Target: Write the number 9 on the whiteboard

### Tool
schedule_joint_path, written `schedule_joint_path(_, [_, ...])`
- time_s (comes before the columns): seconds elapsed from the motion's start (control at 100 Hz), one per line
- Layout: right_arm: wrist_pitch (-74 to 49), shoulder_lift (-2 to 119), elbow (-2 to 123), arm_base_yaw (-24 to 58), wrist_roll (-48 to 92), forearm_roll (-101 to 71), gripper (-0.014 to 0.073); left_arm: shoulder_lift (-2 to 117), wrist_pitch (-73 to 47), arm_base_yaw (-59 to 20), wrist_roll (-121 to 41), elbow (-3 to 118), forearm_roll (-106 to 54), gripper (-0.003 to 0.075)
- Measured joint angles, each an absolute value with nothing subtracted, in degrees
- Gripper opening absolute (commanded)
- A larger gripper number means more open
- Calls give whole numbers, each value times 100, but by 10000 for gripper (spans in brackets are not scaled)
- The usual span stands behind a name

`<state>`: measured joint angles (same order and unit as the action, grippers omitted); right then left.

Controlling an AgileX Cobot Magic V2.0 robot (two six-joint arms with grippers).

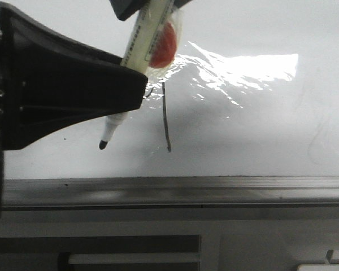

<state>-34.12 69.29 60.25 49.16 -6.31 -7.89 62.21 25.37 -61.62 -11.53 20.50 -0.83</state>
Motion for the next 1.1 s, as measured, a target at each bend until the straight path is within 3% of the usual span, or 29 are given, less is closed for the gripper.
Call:
schedule_joint_path(0.08, [-3453, 6929, 6025, 4916, -631, -812, 349, 6221, 2523, -6162, -1130, 2050, -97, -20])
schedule_joint_path(0.15, [-3453, 6929, 6025, 4916, -631, -824, 400, 6221, 2487, -6162, -1080, 2050, -265, -20])
schedule_joint_path(0.57, [-3591, 6321, 6025, 4916, -631, -832, 399, 6221, 2204, -5777, -1038, 2050, -4079, -20])
schedule_joint_path(1.1, [-3879, 6007, 6025, 4916, -631, -832, 399, 6221, 1760, -5556, -1038, 2096, -4560, -20])
